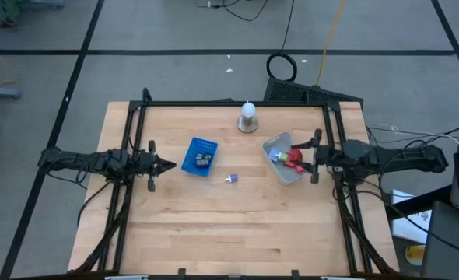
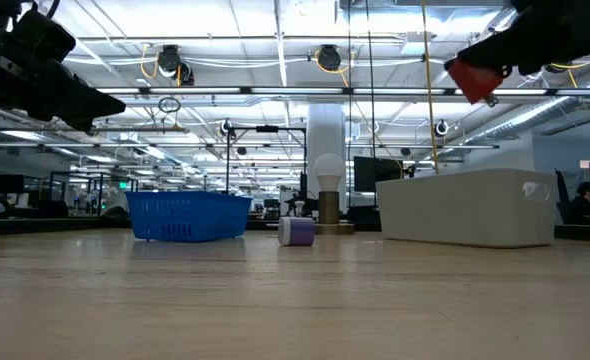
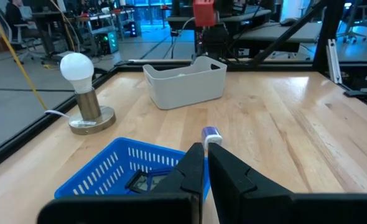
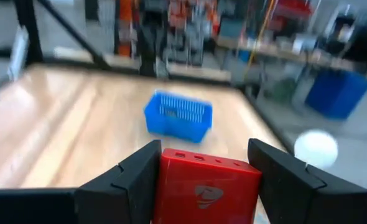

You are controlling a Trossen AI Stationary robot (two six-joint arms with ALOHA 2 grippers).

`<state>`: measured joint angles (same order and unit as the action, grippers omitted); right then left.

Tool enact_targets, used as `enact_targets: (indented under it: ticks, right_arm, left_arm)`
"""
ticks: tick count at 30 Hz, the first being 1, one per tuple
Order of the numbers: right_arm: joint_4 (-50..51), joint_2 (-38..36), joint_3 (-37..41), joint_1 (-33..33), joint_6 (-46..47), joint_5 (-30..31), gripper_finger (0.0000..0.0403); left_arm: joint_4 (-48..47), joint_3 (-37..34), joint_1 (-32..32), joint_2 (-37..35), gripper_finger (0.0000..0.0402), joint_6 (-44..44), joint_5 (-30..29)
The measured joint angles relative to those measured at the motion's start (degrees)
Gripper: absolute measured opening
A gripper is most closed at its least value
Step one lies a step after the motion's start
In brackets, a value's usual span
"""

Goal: Pick & Place Office items
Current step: Put the red charger into the gray bin

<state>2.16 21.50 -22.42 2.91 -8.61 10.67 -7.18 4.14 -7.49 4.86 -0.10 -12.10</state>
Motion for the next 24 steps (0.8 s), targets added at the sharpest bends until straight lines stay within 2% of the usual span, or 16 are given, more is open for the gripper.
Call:
enact_targets:
  ticks: [5,11,15,24]
  right_arm:
    - [7.1,14.7,-7.4,-2.5,0.9,1.7,0.0214]
    - [12.1,28.0,-10.8,-5.3,2.0,2.8,0.0214]
    - [14.3,33.3,-10.8,-5.5,3.0,2.7,0.0214]
    - [16.1,40.3,-10.7,-5.5,4.5,2.9,0.0214]
  left_arm:
    - [-0.2,0.0,0.0,0.0,0.0026,-0.2,0.0]
    - [-0.4,0.0,0.0,0.0,0.0026,-0.4,0.3]
    - [-0.7,0.0,0.0,0.0,0.0026,-0.4,0.5]
    - [-0.7,0.0,0.0,0.0,0.0026,-0.4,0.5]
